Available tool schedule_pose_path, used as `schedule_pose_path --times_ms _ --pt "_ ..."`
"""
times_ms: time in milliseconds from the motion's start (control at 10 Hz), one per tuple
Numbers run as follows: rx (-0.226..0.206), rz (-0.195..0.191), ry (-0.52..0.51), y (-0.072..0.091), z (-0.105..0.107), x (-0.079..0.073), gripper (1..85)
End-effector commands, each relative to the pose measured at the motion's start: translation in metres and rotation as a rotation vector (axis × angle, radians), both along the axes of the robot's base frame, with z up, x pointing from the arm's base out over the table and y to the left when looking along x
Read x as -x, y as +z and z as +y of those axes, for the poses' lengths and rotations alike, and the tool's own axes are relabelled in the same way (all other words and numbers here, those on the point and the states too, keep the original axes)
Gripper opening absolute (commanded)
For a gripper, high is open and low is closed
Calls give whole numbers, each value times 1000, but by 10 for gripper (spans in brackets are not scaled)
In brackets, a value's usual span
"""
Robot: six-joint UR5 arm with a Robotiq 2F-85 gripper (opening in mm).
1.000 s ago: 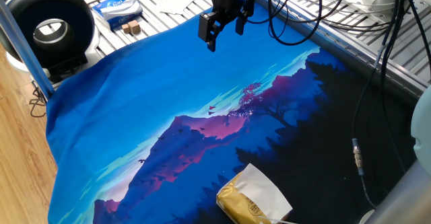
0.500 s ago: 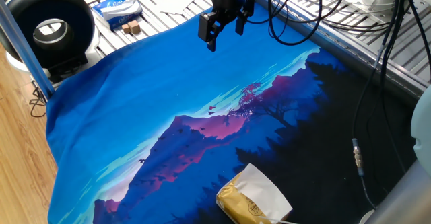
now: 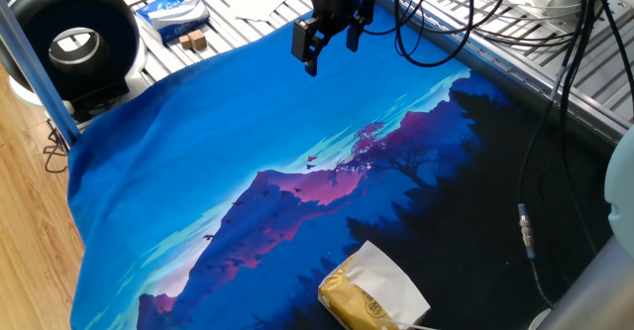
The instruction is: Pull out a napkin
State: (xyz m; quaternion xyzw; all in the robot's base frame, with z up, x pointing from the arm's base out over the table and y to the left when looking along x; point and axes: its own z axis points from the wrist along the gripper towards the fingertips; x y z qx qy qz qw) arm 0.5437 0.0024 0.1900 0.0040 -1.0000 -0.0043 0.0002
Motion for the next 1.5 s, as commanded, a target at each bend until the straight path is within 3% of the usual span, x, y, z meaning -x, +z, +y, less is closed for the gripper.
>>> schedule_pose_path --times_ms 0,1400 --pt "-83 -187 -95 6 21 -49 10" --pt "-76 -187 -96 2 19 -50 10"
